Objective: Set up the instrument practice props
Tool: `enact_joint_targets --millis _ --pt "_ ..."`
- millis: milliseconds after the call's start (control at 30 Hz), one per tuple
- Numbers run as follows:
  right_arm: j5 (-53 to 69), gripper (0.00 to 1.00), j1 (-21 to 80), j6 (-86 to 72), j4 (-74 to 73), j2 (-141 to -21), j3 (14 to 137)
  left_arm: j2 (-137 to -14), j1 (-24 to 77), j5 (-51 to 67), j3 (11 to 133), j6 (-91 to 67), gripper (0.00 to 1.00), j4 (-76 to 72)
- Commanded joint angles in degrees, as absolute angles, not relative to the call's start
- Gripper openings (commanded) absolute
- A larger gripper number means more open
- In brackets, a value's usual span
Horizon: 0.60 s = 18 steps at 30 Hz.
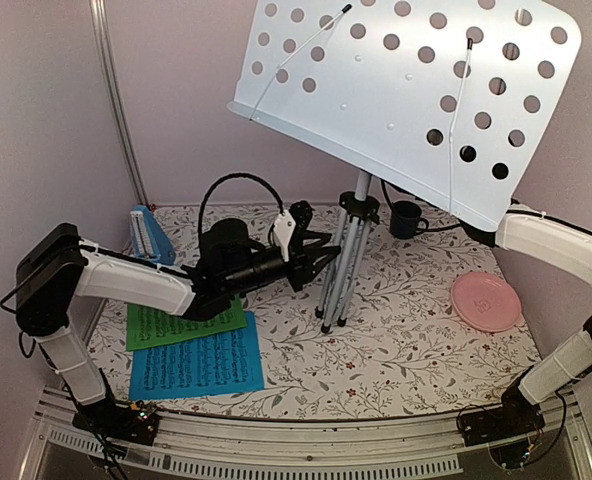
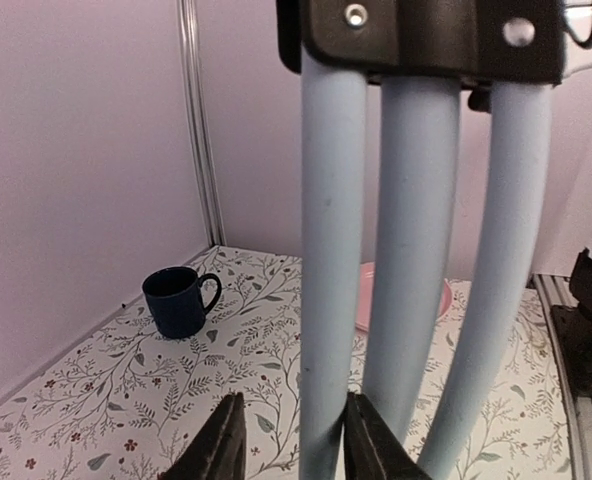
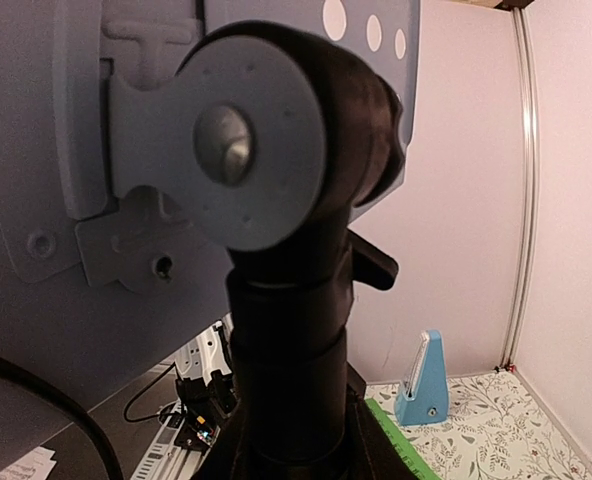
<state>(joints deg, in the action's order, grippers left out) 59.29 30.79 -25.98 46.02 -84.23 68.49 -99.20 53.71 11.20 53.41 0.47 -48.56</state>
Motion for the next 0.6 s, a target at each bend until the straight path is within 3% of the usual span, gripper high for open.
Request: enact_joint_targets --millis 0,300,567 --pt "54.74 0.00 31.29 -30.38 59.22 -81.46 70.14 -101.15 55.09 4.85 56.56 2.98 0.37 -46.54" --pt "53.67 0.00 31.55 -33.91 61.49 -82.66 69.98 -103.65 56.76 -4.96 60.64 4.86 0.44 -43.24" --pt "52.11 0.00 31.64 -37.06 62.04 -83.23 69.87 -104.20 57.03 -5.64 61.14 13.78 0.57 -40.78"
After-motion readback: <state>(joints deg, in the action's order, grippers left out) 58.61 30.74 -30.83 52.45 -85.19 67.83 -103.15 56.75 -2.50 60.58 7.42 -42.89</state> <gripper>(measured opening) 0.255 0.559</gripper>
